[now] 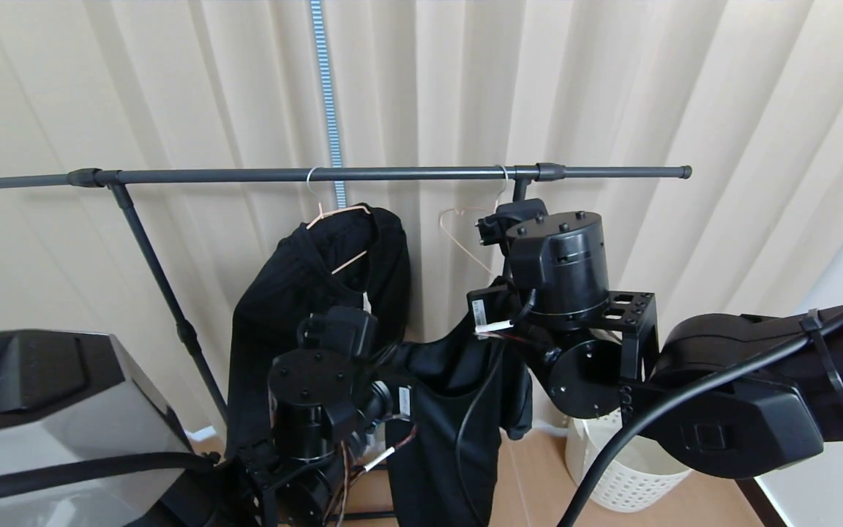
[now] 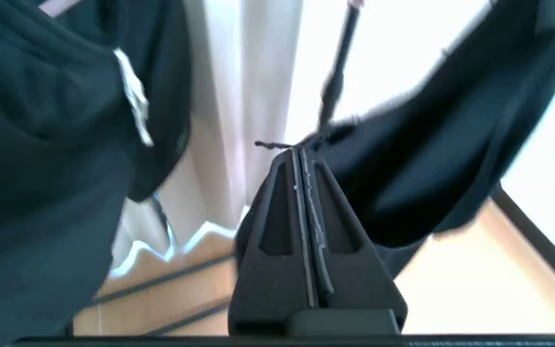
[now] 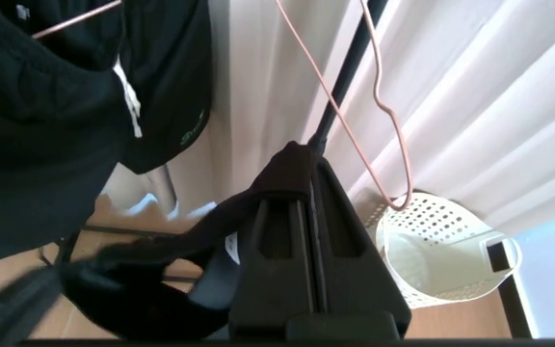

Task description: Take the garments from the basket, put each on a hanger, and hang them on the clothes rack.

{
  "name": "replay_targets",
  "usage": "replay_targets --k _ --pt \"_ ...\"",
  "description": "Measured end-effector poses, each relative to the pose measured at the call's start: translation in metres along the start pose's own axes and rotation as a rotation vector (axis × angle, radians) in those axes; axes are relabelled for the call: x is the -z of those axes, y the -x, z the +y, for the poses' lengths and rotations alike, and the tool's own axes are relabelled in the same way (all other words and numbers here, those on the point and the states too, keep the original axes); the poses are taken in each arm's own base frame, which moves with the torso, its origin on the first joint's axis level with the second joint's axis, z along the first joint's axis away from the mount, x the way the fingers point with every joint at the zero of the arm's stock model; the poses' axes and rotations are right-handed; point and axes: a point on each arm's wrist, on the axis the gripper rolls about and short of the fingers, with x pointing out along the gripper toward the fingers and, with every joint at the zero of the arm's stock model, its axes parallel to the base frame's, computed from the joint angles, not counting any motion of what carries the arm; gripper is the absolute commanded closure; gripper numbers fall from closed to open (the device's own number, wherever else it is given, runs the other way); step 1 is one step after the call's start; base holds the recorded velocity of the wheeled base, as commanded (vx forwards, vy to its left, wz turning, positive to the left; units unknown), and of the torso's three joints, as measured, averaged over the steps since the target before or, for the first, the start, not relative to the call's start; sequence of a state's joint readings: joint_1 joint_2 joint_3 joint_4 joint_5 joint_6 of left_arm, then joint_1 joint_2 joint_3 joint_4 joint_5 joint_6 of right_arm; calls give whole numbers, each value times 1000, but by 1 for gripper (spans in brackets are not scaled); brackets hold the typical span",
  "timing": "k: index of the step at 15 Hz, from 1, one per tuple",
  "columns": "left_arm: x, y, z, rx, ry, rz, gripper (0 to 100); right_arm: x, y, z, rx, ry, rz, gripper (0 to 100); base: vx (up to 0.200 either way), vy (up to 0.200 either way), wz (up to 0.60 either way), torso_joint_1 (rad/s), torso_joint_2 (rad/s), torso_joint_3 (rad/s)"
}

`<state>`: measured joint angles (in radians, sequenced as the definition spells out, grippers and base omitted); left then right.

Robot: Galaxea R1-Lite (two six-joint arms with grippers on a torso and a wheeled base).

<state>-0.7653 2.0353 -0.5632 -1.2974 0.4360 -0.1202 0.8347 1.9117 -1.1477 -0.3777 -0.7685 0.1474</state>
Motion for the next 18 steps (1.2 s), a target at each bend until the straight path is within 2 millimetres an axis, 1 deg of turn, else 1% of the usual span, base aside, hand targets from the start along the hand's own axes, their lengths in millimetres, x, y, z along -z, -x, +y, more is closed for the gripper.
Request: replay_targets --k 8,11,13,15,18 --pt "-44 12 18 -40 44 -81 100 15 -7 5 -12 54 38 100 0 0 0 0 0 0" --pt "-56 18 22 -46 56 -109 100 18 -11 7 -13 61 47 100 0 0 0 0 0 0" --pt "-61 21 23 -43 61 -121 100 20 -14 7 -10 60 49 100 0 0 0 0 0 0" --pt "-60 23 22 -30 57 -115 100 20 -14 7 -10 57 47 100 0 0 0 0 0 0" --pt "-46 23 12 27 34 -68 100 20 -12 7 -13 60 48 100 0 0 0 0 0 0"
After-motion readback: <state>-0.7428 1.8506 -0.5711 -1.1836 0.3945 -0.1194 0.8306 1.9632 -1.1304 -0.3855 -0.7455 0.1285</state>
